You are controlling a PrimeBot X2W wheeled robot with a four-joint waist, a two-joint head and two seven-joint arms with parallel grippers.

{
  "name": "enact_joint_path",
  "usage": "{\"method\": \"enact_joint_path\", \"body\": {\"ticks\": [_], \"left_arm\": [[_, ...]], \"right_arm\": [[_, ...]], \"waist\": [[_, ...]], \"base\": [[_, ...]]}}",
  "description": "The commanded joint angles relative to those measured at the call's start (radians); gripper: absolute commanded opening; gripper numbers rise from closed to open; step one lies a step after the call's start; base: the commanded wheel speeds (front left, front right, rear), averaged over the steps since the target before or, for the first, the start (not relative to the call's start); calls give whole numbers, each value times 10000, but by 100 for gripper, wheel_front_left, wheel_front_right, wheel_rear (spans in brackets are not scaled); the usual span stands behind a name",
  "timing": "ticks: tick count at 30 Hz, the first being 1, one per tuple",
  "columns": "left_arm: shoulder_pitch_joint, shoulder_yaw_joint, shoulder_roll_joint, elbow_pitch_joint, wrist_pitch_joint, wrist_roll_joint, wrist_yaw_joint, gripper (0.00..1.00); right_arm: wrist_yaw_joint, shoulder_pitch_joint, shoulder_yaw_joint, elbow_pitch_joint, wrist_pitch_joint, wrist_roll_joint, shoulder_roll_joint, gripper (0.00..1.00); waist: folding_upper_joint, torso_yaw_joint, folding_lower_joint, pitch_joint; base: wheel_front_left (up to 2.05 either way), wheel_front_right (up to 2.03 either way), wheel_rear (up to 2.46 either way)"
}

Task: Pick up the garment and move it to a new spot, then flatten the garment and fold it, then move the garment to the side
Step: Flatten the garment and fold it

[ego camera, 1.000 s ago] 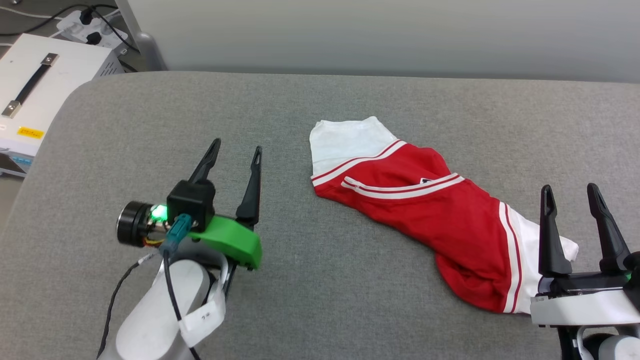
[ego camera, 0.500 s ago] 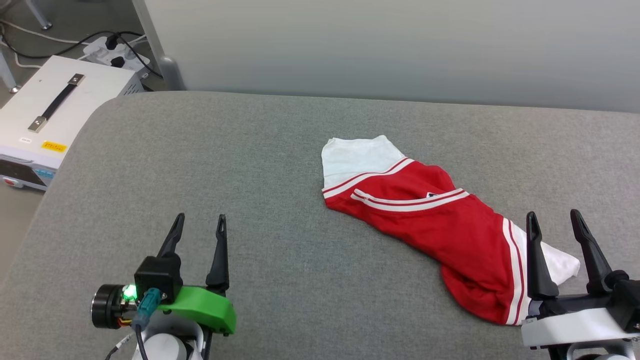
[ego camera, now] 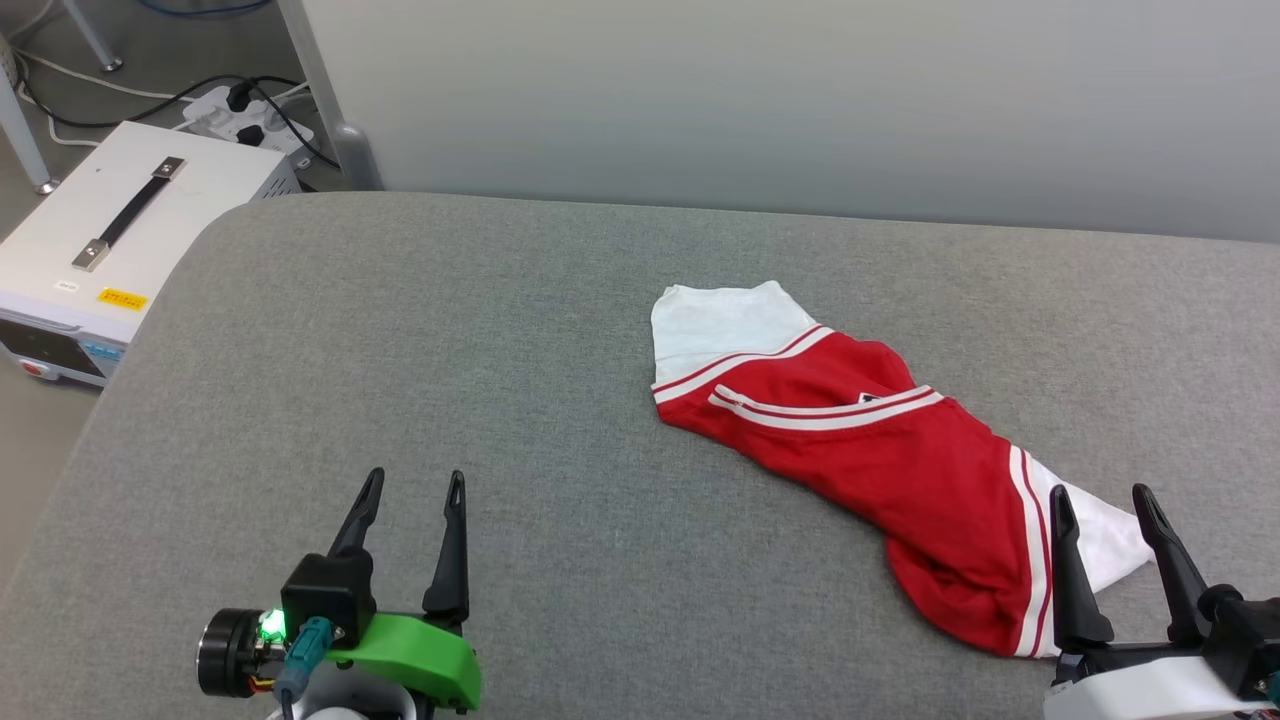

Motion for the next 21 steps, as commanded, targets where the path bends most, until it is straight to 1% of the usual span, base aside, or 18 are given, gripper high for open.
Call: {"method": "enact_joint_path", "body": {"ticks": [1, 10, 21], "left_arm": [[180, 108, -93, 5, -59, 130, -100, 100], [232, 559, -390, 77, -59, 527, -467, 100], [241, 879, -598, 151, -59, 864, -724, 100]], "right_arm": [[-7, 126, -38, 65, -49, 45, -24, 100], [-7, 166, -62, 273, -49, 142, -24, 100], [-7, 116, -56, 355, -49, 179, -24, 100]], "waist": [[0, 0, 0, 6], [0, 39, 0, 68], [0, 50, 0, 110]], "base": [[0, 0, 0], [0, 0, 0], [0, 0, 0]]}}
